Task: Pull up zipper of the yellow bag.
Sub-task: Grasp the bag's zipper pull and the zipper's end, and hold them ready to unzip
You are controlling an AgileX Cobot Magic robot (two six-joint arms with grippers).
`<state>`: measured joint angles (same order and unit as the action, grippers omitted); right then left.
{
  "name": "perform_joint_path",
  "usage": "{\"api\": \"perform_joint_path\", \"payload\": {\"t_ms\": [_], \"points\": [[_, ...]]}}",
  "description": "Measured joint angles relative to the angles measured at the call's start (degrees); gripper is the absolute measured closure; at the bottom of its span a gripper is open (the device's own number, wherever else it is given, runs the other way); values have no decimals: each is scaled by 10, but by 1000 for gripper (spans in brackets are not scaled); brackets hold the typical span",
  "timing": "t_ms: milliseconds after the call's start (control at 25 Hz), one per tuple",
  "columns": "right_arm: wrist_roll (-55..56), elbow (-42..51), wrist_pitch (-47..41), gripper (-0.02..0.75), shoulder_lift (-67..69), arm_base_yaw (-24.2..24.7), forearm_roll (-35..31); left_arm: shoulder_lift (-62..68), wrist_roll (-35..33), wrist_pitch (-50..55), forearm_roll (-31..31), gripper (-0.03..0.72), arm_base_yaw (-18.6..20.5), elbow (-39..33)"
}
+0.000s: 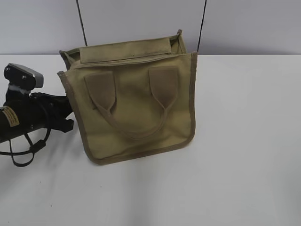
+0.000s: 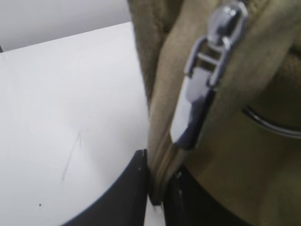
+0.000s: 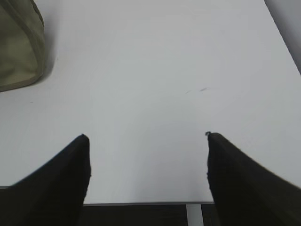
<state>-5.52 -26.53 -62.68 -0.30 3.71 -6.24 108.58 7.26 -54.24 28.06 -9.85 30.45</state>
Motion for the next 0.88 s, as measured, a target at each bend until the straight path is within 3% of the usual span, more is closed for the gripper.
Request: {"api": "perform_joint_path", "payload": {"t_ms": [200,560,880], "points": [[0,0,0,174,0,0,0,-18,0,30,-5,680,0,-1],[0,0,0,174,0,0,0,-92,-1,57,-19,682,0,-1],[0,0,0,174,0,0,0,-99,-100,31,-134,682,0,-2]]}}
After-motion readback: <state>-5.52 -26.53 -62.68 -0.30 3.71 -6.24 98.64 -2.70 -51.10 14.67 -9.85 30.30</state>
